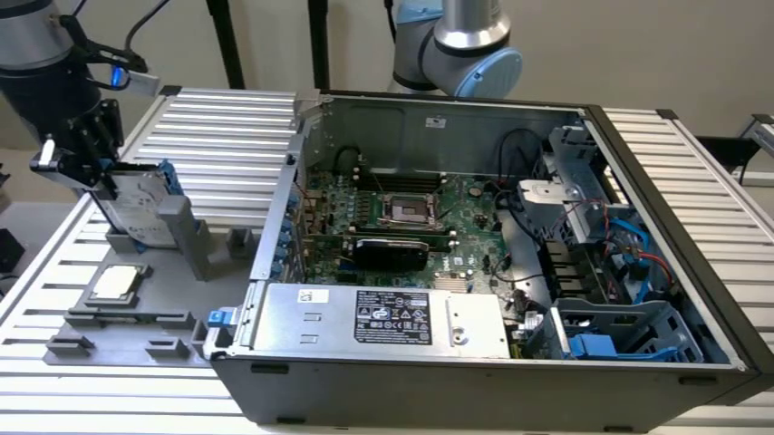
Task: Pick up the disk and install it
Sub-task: 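Pick up the disk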
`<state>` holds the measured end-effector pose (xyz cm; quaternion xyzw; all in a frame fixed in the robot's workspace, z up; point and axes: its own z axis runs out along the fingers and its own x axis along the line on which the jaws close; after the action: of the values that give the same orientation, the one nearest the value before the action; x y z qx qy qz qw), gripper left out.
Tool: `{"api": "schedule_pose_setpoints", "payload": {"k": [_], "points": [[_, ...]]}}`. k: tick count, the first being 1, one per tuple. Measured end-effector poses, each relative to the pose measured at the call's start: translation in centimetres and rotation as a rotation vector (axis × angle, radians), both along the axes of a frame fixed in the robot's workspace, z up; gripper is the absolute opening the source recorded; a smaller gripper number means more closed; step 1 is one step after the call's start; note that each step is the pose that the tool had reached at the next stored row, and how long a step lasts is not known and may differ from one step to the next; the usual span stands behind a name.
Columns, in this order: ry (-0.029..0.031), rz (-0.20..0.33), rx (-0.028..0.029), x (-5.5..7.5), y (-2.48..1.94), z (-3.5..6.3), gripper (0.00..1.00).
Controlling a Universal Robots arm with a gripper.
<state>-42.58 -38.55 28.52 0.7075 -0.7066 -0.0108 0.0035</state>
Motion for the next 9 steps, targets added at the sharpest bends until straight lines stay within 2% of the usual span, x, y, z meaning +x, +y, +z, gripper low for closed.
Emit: {"api": "schedule_pose_setpoints", "payload": {"k": [4,9], "points": [[0.0001,0.000,0.0001,0.0,0.00,0.53,0.33],[0.0002,0.000,0.0007,0.0,0.00,2.54,0.33]]}}
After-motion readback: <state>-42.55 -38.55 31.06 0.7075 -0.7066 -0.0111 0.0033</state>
